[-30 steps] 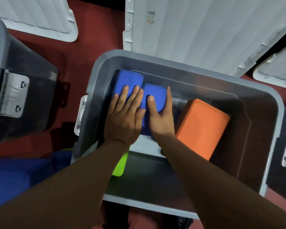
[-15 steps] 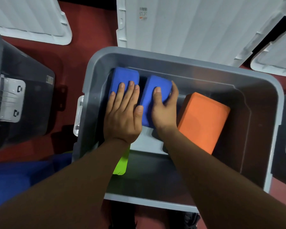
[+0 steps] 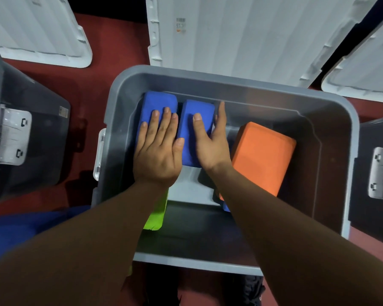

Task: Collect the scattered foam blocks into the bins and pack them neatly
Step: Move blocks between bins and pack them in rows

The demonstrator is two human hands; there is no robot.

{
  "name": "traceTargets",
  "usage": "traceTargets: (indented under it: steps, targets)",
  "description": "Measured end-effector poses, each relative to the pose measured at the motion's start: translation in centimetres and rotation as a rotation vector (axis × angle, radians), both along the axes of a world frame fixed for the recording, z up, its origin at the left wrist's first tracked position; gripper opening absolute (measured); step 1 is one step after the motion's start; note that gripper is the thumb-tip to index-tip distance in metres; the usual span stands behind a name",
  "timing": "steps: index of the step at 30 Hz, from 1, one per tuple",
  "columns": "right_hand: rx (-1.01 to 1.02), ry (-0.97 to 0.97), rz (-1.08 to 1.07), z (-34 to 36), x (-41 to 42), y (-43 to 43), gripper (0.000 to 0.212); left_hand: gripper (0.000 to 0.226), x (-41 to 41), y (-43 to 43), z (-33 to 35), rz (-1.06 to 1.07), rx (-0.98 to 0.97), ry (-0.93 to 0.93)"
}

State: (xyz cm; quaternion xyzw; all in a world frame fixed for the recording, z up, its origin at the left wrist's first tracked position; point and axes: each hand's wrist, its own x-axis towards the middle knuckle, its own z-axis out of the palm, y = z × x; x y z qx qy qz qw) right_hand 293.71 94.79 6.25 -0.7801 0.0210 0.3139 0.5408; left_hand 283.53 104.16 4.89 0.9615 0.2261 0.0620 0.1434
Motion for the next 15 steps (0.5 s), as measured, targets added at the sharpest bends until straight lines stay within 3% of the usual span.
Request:
traceTargets:
  steps: [5,9,12,15]
  targets:
    - [-0.069,-0.098,-0.129,1.4,-0.1,-6.2,0.07,0.067,0.9,-0.5,1.8,0.055,-0.008,0.049]
    - [-0.241,-0.095,-0.176,1.2,0.3,-12.1,0.072,0.056,2.8,-4.2,4.0,0.01,0.002,-0.056]
    - [-0.341,-0.041,-0.209,0.7,0.0,-15.6,0.083,0.052,4.0,-8.6,4.6,-0.177,-0.129,-0.13]
    - [-0.444,0.041,-0.168,-0.2,-0.7,-18.4,0.071,0.056,4.2,-12.7,3.8,-0.173,-0.28,-0.062]
